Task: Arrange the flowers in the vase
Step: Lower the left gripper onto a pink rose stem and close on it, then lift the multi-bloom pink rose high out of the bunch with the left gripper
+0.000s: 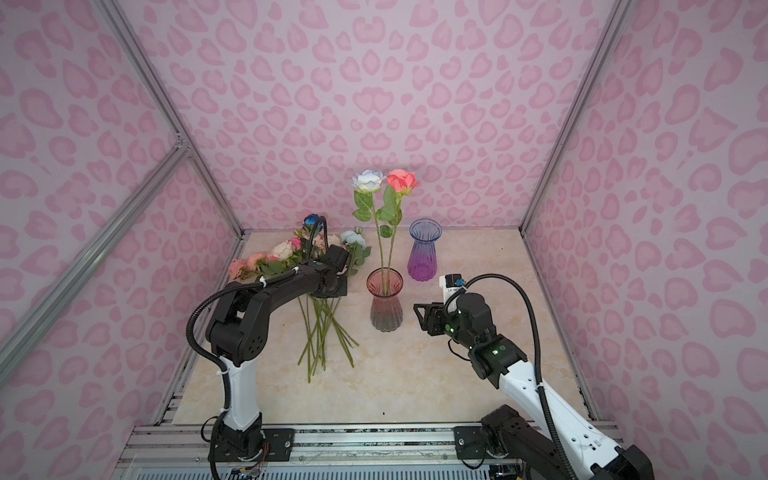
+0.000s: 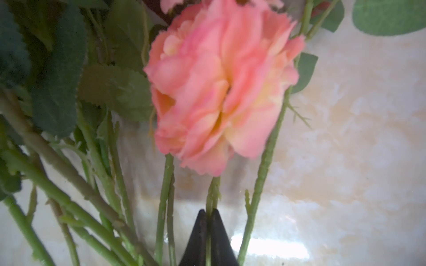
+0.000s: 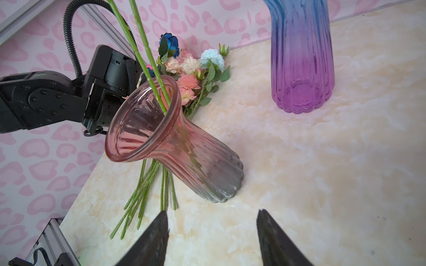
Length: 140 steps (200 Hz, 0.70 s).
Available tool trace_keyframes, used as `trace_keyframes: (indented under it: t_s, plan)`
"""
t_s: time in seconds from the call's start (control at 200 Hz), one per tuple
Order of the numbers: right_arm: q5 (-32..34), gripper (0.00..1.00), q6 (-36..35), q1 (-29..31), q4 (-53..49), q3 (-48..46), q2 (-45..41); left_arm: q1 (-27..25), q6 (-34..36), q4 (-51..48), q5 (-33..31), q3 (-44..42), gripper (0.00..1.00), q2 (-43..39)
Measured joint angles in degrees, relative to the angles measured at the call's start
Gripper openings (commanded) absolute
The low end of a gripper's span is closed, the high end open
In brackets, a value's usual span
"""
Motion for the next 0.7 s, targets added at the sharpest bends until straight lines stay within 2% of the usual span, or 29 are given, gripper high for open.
trace_keyframes:
  t_s: [0.205, 0.38, 0.455, 0.7]
  plan:
    - [0.02, 0.63, -0.02, -0.07, 0.02, 0.28, 0.44, 0.0, 0.72, -0.33, 0.04, 0.5, 0.18, 1.62]
    - [0.02, 0.63, -0.02, -0.15, 0.0, 0.44, 0.28, 0.0, 1.14, -0.5, 0.22, 0.98, 0.03, 2.08]
    - [0.04, 0.63, -0.02, -0.15, -0.02, 0.44, -0.04, -0.02, 1.46, -0.52, 0.63, 1.01, 0.03, 1.68]
    - [0.02, 0.63, 0.0, -0.26, 0.0, 0.44, -0.44, -0.13, 2.56, -0.61, 4.59, 1.01, 0.03, -8.72]
